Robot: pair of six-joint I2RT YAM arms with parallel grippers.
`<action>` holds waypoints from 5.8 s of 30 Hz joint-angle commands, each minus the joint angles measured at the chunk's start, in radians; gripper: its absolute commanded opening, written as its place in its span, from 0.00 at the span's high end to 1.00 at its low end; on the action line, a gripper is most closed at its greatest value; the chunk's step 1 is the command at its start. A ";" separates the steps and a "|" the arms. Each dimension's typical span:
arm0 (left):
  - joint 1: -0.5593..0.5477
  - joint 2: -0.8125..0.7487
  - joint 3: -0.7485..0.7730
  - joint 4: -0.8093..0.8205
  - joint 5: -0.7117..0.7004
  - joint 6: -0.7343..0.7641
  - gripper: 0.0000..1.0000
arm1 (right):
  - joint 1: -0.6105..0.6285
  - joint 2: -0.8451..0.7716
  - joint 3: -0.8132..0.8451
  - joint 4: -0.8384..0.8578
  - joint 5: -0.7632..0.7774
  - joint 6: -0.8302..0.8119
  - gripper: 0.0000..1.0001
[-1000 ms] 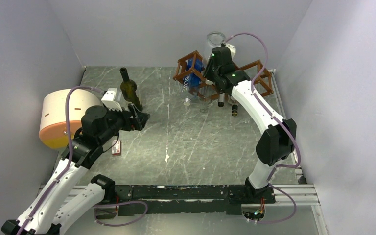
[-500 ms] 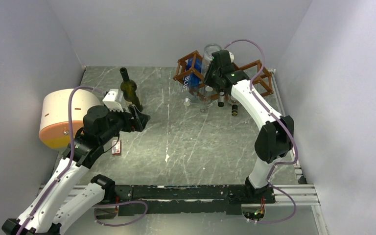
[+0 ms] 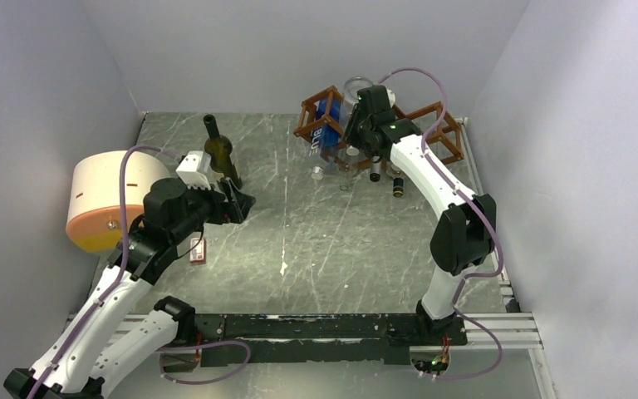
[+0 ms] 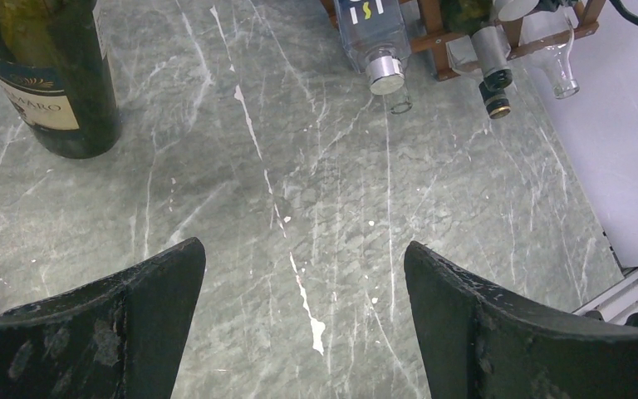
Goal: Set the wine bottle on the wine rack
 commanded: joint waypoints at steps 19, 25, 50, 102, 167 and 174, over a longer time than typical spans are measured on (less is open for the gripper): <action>-0.004 0.004 0.016 -0.028 -0.052 0.005 0.07 | -0.004 -0.177 -0.037 0.167 0.059 -0.099 0.35; -0.004 0.002 0.048 -0.023 -0.152 -0.004 0.07 | 0.017 -0.277 -0.092 0.228 0.046 -0.144 0.35; -0.004 -0.043 0.390 -0.062 -0.444 0.128 0.07 | 0.467 0.015 0.027 0.594 -0.056 -0.531 0.34; -0.005 -0.092 0.161 -0.033 -0.134 0.021 0.06 | 0.544 -0.086 -0.137 0.904 0.023 -0.623 1.00; -0.095 0.194 -0.265 1.123 0.862 0.357 0.93 | 0.542 -0.683 -0.298 0.475 -0.552 -0.511 0.47; -0.095 0.142 -0.209 1.064 0.649 0.627 0.93 | 0.542 -0.736 -0.270 0.349 -0.432 -0.524 0.27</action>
